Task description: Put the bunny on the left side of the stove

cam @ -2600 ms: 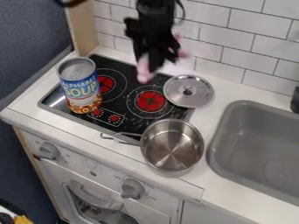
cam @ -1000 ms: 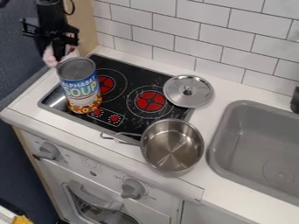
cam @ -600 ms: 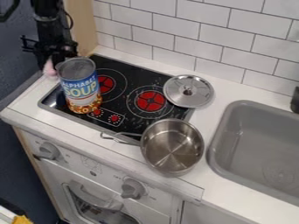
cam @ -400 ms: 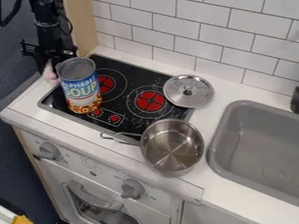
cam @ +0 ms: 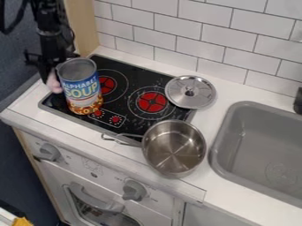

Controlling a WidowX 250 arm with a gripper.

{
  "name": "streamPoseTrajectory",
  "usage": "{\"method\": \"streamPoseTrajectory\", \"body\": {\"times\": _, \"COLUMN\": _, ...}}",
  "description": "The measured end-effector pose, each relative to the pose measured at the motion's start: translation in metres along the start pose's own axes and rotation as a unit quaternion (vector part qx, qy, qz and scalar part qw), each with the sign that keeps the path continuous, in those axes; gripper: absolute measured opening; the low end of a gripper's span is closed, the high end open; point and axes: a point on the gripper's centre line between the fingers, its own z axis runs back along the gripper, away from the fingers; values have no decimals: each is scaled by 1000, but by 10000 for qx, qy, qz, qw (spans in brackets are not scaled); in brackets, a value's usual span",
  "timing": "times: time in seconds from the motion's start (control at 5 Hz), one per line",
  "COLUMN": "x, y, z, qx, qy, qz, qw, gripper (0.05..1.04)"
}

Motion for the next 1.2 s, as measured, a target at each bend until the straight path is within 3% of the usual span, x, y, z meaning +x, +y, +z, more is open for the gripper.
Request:
{"method": "streamPoseTrajectory", "body": {"times": 0.4, "x": 2, "y": 4, "z": -1, "qx": 44, "qy": 151, "qz": 149, "qw": 9998, "gripper": 969}}
{"method": "streamPoseTrajectory", "body": {"times": 0.8, "x": -1, "y": 5, "z": 0, "qx": 120, "qy": 215, "qz": 9, "qw": 9997, "gripper": 1001}}
{"method": "streamPoseTrajectory", "body": {"times": 1.0, "x": 3, "y": 4, "z": 32, "qx": 173, "qy": -73, "qz": -80, "qw": 9998, "gripper": 1001}}
{"method": "streamPoseTrajectory", "body": {"times": 1.2, "x": 4, "y": 0, "z": 62, "qx": 463, "qy": -233, "qz": -110, "qw": 9986, "gripper": 1001}}
